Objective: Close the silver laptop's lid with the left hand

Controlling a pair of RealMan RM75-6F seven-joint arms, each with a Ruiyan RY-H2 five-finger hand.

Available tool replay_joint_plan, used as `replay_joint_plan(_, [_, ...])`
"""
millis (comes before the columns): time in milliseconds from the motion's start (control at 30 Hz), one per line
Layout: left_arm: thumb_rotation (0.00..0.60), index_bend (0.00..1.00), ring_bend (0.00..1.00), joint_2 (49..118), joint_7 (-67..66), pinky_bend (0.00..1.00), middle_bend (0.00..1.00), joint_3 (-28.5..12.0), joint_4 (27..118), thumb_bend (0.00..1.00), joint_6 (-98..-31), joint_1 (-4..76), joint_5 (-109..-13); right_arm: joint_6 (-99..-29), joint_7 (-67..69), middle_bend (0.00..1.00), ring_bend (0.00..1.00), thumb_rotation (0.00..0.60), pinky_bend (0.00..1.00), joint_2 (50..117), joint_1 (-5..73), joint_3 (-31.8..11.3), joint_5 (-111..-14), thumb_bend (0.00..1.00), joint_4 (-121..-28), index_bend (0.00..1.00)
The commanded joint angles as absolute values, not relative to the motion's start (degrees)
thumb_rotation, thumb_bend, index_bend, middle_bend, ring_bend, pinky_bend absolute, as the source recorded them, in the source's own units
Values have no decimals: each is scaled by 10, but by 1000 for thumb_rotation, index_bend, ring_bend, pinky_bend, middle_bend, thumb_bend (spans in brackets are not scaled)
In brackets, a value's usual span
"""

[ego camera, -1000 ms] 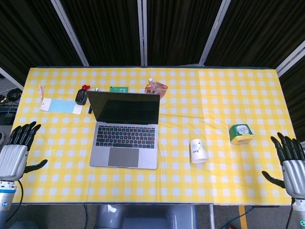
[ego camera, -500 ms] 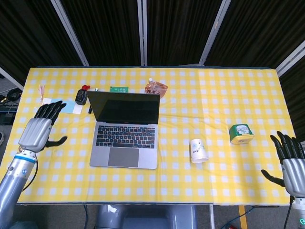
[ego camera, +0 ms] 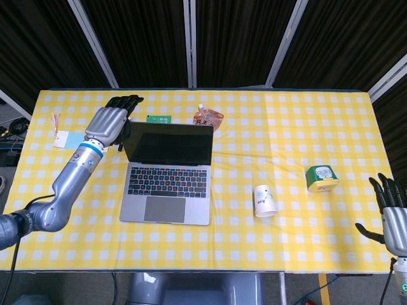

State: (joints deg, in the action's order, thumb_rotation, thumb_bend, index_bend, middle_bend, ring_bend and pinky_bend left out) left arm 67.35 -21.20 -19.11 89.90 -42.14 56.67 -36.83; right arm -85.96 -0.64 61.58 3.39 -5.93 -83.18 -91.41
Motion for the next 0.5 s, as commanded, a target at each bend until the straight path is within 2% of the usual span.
replay_joint_plan(33, [600, 86, 15, 707, -214, 30, 2, -182, 857, 1000, -391, 599, -343, -856, -3, 0, 0, 600, 0, 618, 36, -61, -829, 0, -909, 36])
replay_joint_plan(300, [600, 252, 212, 726, -196, 240, 163, -159, 821, 1000, -363, 622, -307, -858, 5, 0, 0, 600, 0, 620, 35, -60, -832, 0, -901, 41])
replay_joint_plan(500, [600, 307, 344, 725, -180, 379, 310, -156, 818, 1000, -364, 625, -306, -862, 6, 0, 0, 600, 0, 619, 34, -61, -832, 0, -901, 41])
